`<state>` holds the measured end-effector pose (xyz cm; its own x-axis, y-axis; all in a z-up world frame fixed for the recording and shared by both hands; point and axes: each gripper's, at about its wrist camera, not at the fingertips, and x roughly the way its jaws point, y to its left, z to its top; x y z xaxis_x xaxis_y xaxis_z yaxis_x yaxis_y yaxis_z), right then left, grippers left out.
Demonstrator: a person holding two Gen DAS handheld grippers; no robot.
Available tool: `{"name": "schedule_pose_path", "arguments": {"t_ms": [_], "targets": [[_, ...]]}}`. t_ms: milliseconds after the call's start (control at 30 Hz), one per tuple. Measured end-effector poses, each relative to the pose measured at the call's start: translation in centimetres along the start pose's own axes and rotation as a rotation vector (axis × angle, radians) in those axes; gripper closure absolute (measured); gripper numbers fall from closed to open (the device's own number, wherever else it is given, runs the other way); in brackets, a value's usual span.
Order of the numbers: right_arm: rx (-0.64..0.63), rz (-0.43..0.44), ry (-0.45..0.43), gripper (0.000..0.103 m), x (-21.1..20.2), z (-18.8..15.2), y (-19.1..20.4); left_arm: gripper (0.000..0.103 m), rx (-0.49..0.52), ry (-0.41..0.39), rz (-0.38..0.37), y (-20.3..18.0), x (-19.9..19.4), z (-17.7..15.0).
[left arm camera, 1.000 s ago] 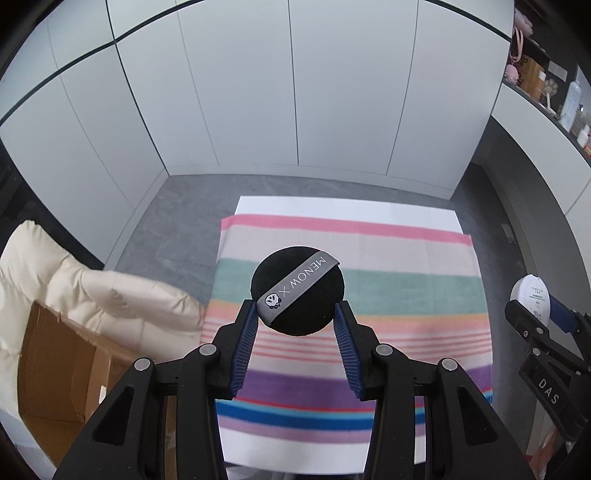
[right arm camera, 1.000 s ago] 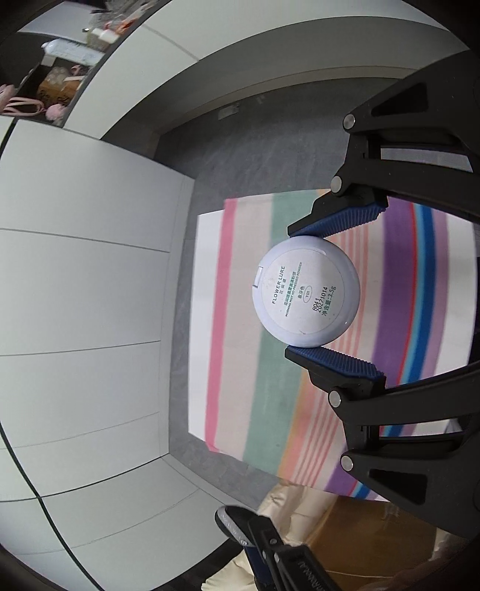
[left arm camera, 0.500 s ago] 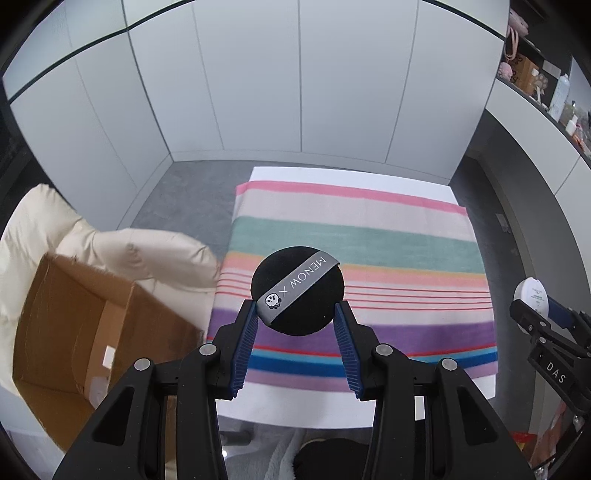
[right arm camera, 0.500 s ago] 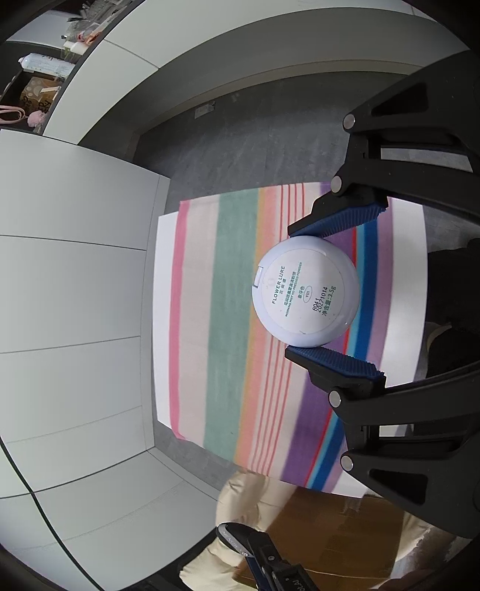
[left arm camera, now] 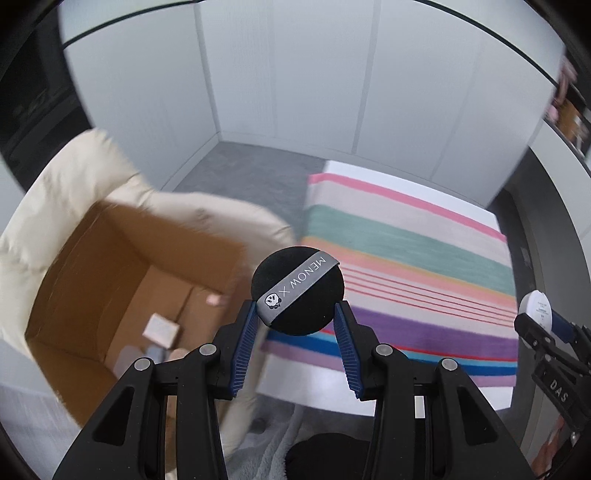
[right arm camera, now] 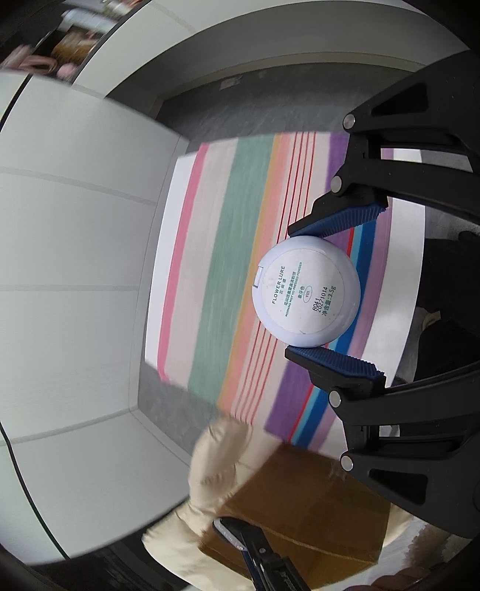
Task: Organize objects
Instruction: 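Lift the puff with the left tool while the right tool carries the jar toward the box, then lower the puff and jar into the cardboard box and open both tools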
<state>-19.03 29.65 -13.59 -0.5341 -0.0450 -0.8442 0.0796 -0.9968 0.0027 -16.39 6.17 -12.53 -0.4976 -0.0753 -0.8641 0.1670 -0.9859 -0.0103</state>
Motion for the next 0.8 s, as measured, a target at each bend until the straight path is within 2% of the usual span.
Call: {"name": "schedule_pose_path", "arguments": {"t_ms": [200,333,433,567,700,733,800], "targets": [[-0.133,0.083,0.002,0.043,0.4,0.5,9.5,0.059,-0.135,0.003,0.08,8.9,-0.1,-0.5],[-0.239,0.155,0.013,0.043,0.9,0.3,17.2,0.059,-0.206,0.005,0.166,15.6,-0.4,-1.8],[-0.311,0.206,0.027,0.043,1.4,-0.2,22.8,0.059,-0.259,0.025,0.201,19.7,-0.4,-3.0],[-0.4,0.265,0.039,0.043,1.8,-1.1,29.6,0.059,-0.313,0.047,0.236,23.7,-0.2,-4.3],[-0.467,0.299,0.046,0.043,2.1,-1.9,34.3,0.059,-0.339,0.072,0.24,26.4,0.1,-5.2],[-0.479,0.307,0.049,0.043,2.0,-2.3,35.4,0.057,-0.341,0.074,0.23,26.4,0.1,-5.3],[-0.479,0.319,0.053,0.04,1.9,-2.6,36.9,0.045,-0.346,0.075,0.211,26.6,0.1,-5.3]]}}
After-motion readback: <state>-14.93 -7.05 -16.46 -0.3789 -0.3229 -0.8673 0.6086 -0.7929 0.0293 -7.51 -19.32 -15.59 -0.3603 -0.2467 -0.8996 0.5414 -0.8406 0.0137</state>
